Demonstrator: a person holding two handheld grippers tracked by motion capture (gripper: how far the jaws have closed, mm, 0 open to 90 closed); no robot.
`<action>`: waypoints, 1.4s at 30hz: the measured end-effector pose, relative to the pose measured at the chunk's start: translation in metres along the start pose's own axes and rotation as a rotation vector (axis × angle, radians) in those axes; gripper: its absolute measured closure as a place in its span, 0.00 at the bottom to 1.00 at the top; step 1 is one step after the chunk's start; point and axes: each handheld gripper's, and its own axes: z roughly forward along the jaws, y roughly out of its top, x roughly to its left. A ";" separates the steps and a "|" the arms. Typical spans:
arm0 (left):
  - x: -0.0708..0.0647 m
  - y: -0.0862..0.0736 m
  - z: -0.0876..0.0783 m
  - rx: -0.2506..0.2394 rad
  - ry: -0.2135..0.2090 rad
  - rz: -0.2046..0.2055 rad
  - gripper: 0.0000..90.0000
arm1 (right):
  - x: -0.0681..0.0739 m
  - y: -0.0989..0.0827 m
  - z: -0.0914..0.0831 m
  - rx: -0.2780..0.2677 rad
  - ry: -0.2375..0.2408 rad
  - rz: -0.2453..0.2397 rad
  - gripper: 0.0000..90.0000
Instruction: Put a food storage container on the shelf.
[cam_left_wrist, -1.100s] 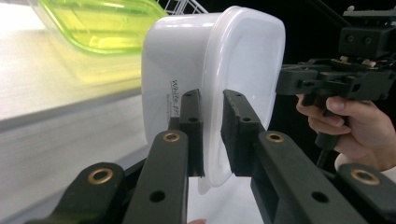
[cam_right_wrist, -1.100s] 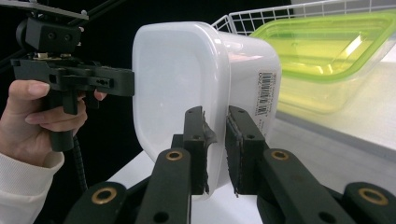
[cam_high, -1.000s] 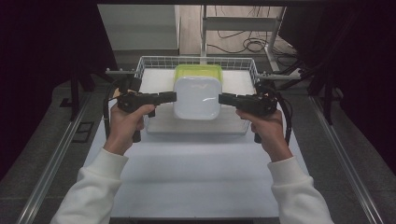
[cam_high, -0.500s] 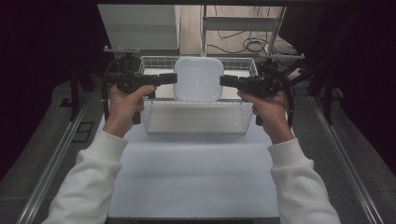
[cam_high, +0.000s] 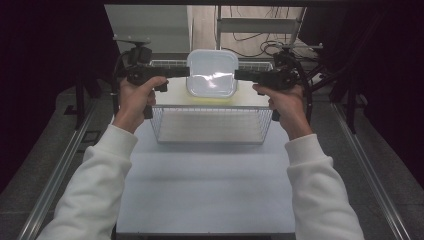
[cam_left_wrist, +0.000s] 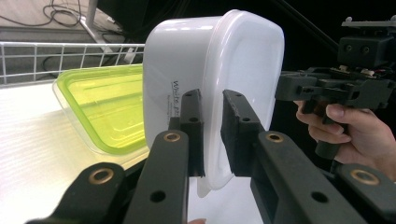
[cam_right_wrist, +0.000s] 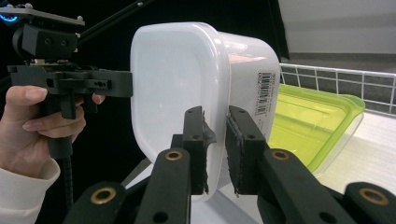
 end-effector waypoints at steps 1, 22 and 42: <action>0.002 0.002 0.002 0.001 0.001 -0.008 0.88 | -0.002 0.001 0.002 0.002 0.002 0.005 0.86; 0.035 0.024 0.025 0.044 -0.009 -0.147 0.88 | -0.035 0.026 0.023 0.075 -0.001 0.148 0.87; 0.051 0.030 0.034 0.101 -0.022 -0.252 0.88 | -0.048 0.030 0.034 0.100 -0.014 0.261 0.87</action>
